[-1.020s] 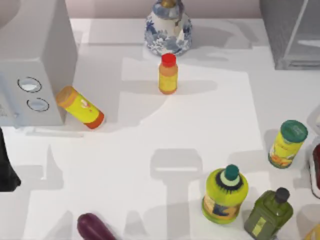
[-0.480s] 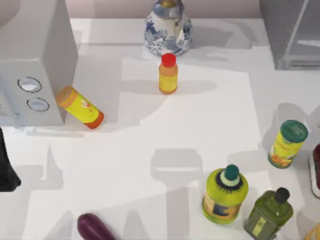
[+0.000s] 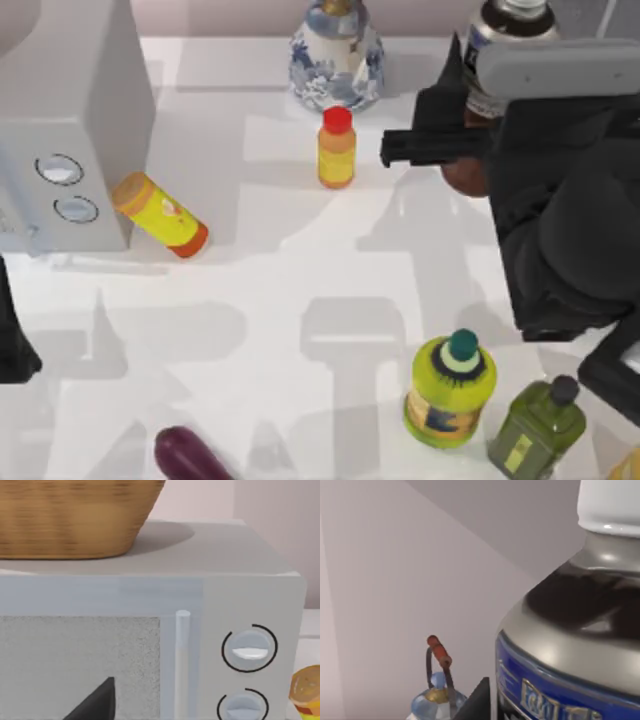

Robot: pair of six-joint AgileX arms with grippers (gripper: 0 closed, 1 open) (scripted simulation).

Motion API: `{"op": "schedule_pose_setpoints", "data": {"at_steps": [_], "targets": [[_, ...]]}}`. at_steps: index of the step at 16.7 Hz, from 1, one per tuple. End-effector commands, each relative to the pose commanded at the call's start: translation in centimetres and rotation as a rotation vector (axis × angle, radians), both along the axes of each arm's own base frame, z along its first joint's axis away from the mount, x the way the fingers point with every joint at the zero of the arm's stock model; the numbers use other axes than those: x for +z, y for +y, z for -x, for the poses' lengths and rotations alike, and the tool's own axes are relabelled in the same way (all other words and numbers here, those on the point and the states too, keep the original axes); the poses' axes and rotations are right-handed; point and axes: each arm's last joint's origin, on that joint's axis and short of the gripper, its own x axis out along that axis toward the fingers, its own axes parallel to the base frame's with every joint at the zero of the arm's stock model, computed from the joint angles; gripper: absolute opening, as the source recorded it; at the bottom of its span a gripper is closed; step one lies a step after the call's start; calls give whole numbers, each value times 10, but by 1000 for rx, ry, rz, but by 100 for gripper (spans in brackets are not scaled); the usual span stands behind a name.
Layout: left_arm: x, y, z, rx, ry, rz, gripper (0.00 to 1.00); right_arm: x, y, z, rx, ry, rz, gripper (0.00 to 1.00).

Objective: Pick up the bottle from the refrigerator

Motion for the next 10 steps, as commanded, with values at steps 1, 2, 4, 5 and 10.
{"op": "schedule_pose_setpoints", "data": {"at_steps": [1,2,4,5,10], "targets": [[0,0,0,0,0,0,100,-11,24,-2,-6,11,10,0],[0,0,0,0,0,0,100,-24,48,-3,-12,18,18,0],[0,0,0,0,0,0,100,-51,90,1,-24,26,30,0],[0,0,0,0,0,0,100,-64,109,4,-30,28,33,0],[0,0,0,0,0,0,100,-113,170,26,-47,21,17,0]]}}
